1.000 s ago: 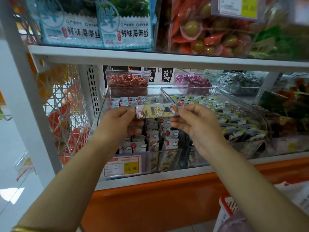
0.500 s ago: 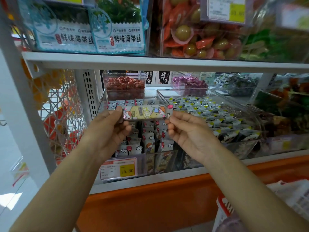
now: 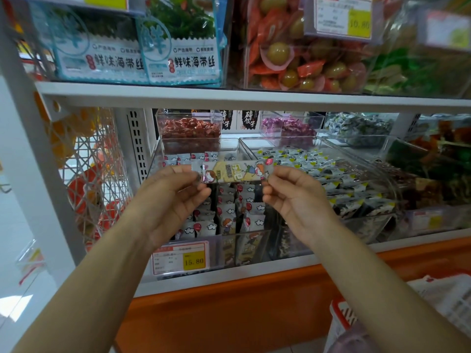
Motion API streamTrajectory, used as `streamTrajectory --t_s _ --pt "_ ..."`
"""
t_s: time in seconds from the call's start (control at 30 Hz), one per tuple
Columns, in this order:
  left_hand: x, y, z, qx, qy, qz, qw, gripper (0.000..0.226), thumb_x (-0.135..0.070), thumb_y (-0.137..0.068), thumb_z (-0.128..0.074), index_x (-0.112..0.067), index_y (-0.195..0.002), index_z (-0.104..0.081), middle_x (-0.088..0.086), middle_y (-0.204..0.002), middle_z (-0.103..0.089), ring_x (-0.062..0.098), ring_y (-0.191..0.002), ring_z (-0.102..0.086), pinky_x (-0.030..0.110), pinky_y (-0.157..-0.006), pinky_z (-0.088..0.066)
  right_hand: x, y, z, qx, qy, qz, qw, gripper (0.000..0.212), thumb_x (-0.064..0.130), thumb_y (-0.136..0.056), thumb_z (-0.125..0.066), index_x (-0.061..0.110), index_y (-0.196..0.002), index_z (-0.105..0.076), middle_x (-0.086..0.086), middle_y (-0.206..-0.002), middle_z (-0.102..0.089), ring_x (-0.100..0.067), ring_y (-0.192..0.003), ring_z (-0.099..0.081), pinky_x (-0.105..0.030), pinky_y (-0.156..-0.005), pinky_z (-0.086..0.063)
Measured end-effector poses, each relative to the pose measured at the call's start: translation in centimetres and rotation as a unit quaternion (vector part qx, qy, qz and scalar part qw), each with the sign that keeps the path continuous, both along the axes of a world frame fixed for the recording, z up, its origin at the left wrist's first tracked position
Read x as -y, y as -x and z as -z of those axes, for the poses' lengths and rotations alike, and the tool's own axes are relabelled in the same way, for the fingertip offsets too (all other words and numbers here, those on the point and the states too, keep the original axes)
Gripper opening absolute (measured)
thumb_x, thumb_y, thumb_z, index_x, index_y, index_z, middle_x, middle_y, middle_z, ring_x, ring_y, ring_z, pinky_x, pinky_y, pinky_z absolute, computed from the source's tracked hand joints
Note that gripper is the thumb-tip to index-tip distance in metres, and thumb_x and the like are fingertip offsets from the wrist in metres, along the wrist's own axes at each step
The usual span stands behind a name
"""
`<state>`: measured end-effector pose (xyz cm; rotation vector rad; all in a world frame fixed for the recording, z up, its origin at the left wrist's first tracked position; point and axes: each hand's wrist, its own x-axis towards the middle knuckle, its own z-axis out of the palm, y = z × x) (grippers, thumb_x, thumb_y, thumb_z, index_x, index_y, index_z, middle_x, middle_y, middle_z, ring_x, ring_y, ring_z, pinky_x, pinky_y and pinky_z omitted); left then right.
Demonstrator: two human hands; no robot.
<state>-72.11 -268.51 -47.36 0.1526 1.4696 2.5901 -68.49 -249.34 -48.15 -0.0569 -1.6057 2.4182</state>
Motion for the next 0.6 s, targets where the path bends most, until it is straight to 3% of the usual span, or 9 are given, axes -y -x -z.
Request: streamTrajectory --t_s 0.07,0.13,0.23,0.33,0.47,0.6 --pt "-0.01 -0.04 0.06 -0.015 0.025 0.009 1.000 0.010 -0.016 -0.083 -0.063 -0.009 -0.077 -0.061 0.003 -0.068 -0.063 0.012 -0.060 -0.063 0.023 -0.060 -0.056 0.06 0.00 0.15 -0.018 -0.039 0.022 0.999 0.015 -0.006 -0.089 -0.051 0.004 -0.094 -0.061 -0.009 -0.077 -0.061 -0.011 -0.058 -0.064 -0.020 -0.056 -0.053" --pt "-0.13 -0.07 0.37 -0.050 0.088 0.017 0.995 0.020 -0.025 -0.074 -0.066 -0.007 -0.079 -0.061 0.006 -0.080 -0.065 0.015 -0.070 -0.063 0.022 -0.062 -0.055 0.11 0.11 0.17 -0.024 -0.045 0.034 0.998 0.014 -0.005 -0.089 -0.051 0.004 -0.095 -0.061 -0.010 -0.080 -0.062 -0.013 -0.060 -0.066 -0.021 -0.057 -0.054" --pt "-0.42 -0.30 0.64 -0.086 0.164 -0.004 0.983 0.018 -0.022 -0.080 -0.063 -0.006 -0.076 -0.056 0.015 -0.097 -0.061 0.020 -0.083 -0.062 0.021 -0.068 -0.055 0.09 0.16 0.09 -0.035 -0.052 0.038 0.997 0.007 0.008 -0.090 -0.056 0.005 -0.089 -0.063 -0.011 -0.074 -0.065 -0.018 -0.060 -0.067 -0.025 -0.056 -0.056" --pt "-0.44 -0.44 0.44 -0.096 0.165 -0.028 0.981 0.015 -0.016 -0.079 -0.065 -0.006 -0.075 -0.055 0.011 -0.094 -0.064 0.016 -0.081 -0.067 0.019 -0.069 -0.055 0.14 0.01 0.28 -0.063 -0.152 0.050 0.985 0.014 0.021 -0.086 -0.063 0.007 -0.087 -0.063 -0.012 -0.079 -0.067 -0.019 -0.062 -0.067 -0.026 -0.058 -0.057" --pt "-0.40 -0.47 0.17 -0.101 0.173 -0.029 0.979 0.012 -0.004 -0.081 -0.065 -0.008 -0.084 -0.054 0.013 -0.101 -0.064 0.022 -0.088 -0.069 0.022 -0.074 -0.057 0.43 0.07 0.60 -0.069 -0.220 0.033 0.973 0.014 0.011 -0.087 -0.062 0.017 -0.099 -0.066 -0.007 -0.089 -0.068 -0.014 -0.068 -0.068 -0.025 -0.060 -0.057" --pt "-0.34 -0.71 -0.04 -0.124 0.199 -0.021 0.972 0.022 -0.002 -0.082 -0.064 -0.014 -0.099 -0.061 0.011 -0.109 -0.059 0.020 -0.091 -0.068 0.019 -0.072 -0.056 0.49 -0.05 0.58 -0.066 -0.217 0.022 0.974 0.017 0.010 -0.088 -0.061 0.024 -0.092 -0.070 -0.004 -0.086 -0.069 -0.013 -0.069 -0.067 -0.028 -0.059 -0.058"
